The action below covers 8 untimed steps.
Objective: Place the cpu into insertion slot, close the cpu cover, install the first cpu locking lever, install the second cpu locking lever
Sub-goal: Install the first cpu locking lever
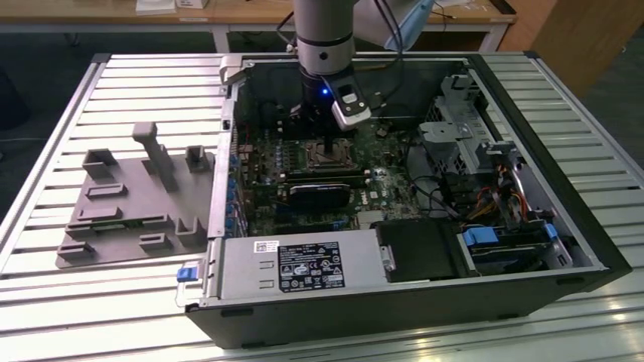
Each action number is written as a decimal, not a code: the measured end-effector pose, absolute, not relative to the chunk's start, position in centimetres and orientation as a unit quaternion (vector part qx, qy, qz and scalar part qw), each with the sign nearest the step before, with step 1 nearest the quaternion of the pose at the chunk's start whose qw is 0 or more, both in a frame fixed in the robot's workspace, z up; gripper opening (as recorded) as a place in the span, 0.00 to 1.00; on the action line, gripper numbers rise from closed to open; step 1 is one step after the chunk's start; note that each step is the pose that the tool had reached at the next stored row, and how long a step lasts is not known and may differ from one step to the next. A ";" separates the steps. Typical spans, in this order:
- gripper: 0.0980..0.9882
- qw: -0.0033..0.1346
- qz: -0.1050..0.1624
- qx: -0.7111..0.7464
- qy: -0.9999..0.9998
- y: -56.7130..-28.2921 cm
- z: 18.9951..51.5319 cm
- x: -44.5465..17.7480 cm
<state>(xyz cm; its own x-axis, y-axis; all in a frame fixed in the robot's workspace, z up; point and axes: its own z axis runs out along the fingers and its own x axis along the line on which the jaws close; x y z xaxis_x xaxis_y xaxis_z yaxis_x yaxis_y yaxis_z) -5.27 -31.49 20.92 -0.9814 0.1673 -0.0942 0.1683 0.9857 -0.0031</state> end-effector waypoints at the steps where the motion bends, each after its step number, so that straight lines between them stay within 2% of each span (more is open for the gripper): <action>1: 0.00 0.047 -0.006 0.084 0.995 -31.5 21.1 -5.3; 8: 0.00 0.047 -0.006 0.084 0.995 -31.5 22.6 -5.3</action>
<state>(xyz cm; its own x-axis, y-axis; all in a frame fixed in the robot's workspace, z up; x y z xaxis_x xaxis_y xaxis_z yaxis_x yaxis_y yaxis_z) -5.27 -31.49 22.65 -0.9816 0.1661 -0.0942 0.1672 0.9859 -0.0031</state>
